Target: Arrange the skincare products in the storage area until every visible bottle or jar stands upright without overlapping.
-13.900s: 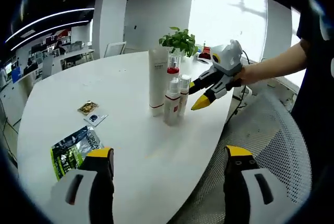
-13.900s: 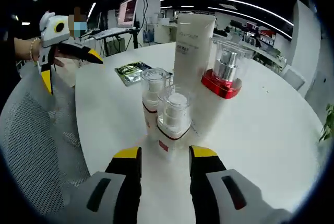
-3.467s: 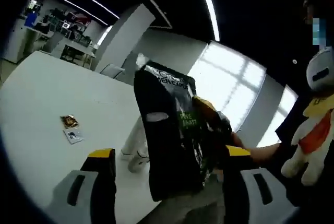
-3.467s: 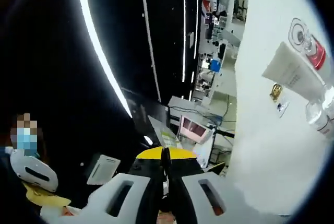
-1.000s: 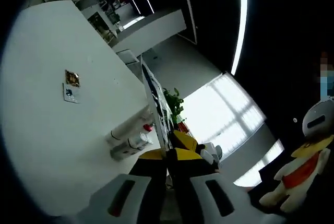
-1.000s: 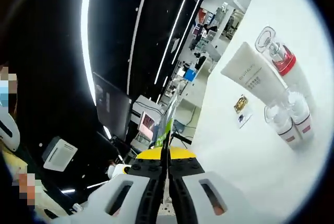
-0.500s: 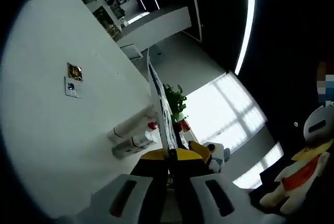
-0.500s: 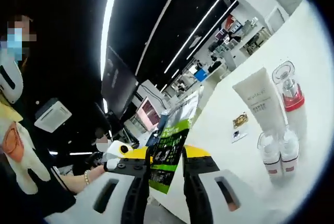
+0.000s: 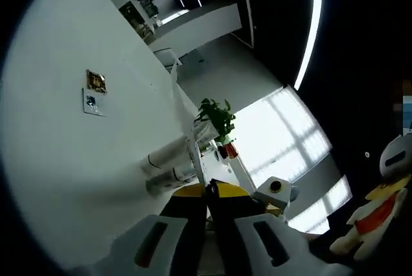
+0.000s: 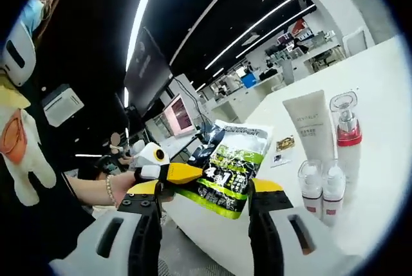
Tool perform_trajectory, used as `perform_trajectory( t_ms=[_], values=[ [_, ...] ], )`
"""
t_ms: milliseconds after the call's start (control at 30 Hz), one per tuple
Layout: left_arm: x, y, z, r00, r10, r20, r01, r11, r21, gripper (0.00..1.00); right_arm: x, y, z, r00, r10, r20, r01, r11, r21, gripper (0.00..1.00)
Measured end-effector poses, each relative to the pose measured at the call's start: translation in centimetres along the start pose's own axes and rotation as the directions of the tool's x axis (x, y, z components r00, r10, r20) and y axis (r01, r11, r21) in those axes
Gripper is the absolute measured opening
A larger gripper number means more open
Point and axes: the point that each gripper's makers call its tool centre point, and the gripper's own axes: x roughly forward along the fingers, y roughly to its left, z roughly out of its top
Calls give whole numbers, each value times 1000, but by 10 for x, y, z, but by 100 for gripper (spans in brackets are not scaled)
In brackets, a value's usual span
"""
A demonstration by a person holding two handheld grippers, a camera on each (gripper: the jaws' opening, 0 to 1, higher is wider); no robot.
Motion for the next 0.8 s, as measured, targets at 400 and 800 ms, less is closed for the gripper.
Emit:
perform_trajectory(
  t_ms=[400,800],
  values=[
    [21,52,-16,994,61,-86,-63,998,-25,0,-33,-20,-13,989,-119,-82,112,990,-84,77],
    [35,81,-25,985,104,-140,-104,995,11,0,-53,-49,-18,956,-240,-169,207,960,-190,90]
  ],
)
